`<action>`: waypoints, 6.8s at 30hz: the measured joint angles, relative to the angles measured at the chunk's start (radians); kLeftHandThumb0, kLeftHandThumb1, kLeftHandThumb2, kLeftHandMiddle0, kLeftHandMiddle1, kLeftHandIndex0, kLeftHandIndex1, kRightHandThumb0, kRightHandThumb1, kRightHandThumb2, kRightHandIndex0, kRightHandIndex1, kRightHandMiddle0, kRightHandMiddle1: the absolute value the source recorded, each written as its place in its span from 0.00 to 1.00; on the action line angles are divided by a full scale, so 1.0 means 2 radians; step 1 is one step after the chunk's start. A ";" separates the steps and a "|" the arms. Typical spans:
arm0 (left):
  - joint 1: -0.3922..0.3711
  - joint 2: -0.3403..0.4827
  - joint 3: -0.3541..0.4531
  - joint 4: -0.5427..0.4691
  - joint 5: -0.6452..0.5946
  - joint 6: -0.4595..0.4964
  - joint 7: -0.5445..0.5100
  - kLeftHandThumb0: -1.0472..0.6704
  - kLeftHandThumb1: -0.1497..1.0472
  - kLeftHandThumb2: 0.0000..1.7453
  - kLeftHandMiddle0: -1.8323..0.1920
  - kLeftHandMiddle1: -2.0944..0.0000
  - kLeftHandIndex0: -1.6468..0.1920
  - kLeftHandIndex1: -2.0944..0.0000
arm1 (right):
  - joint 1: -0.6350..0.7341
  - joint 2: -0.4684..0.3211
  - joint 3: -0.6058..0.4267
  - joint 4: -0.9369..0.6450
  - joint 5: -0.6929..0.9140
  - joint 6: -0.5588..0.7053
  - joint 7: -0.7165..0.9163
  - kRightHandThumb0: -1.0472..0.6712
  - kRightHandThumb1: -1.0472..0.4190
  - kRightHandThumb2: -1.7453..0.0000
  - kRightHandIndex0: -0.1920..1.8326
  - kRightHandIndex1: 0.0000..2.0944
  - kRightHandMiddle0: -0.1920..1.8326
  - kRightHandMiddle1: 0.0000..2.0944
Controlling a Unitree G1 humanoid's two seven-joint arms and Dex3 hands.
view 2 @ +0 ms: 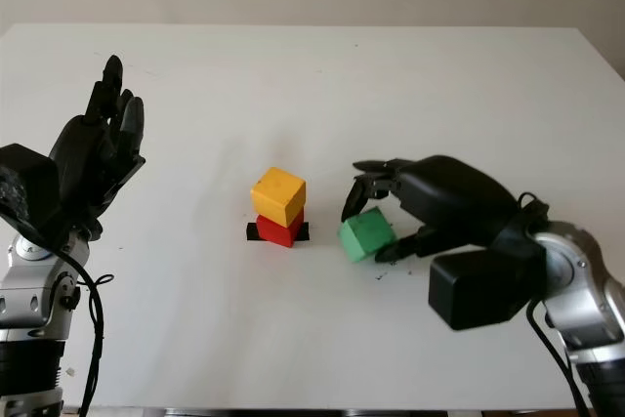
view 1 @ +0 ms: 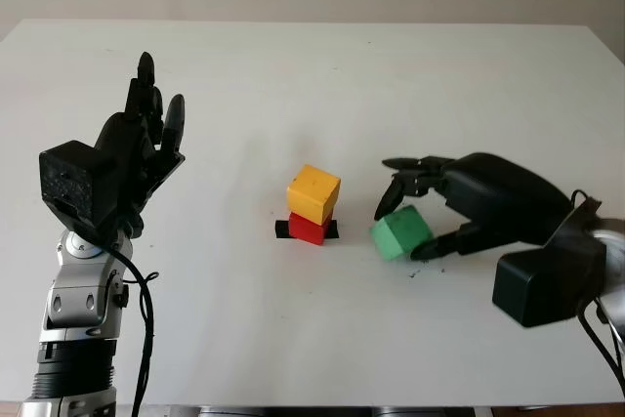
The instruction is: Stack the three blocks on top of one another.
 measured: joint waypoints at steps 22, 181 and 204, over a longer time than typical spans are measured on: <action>0.000 0.000 -0.002 -0.002 0.001 0.003 0.001 0.18 1.00 0.38 1.00 1.00 1.00 1.00 | -0.375 0.003 0.044 0.279 0.070 -0.116 0.162 0.36 0.15 0.97 0.31 0.02 0.49 0.36; 0.000 -0.001 0.001 -0.005 -0.009 0.013 -0.005 0.18 1.00 0.43 1.00 1.00 1.00 1.00 | -0.349 0.092 0.029 0.254 0.138 0.078 0.258 0.02 0.00 0.72 0.00 0.00 0.00 0.00; 0.000 -0.022 0.002 0.007 -0.039 -0.016 -0.017 0.16 1.00 0.44 1.00 1.00 1.00 1.00 | -0.119 0.231 -0.084 0.166 0.258 0.165 -0.039 0.12 0.00 0.61 0.00 0.00 0.00 0.00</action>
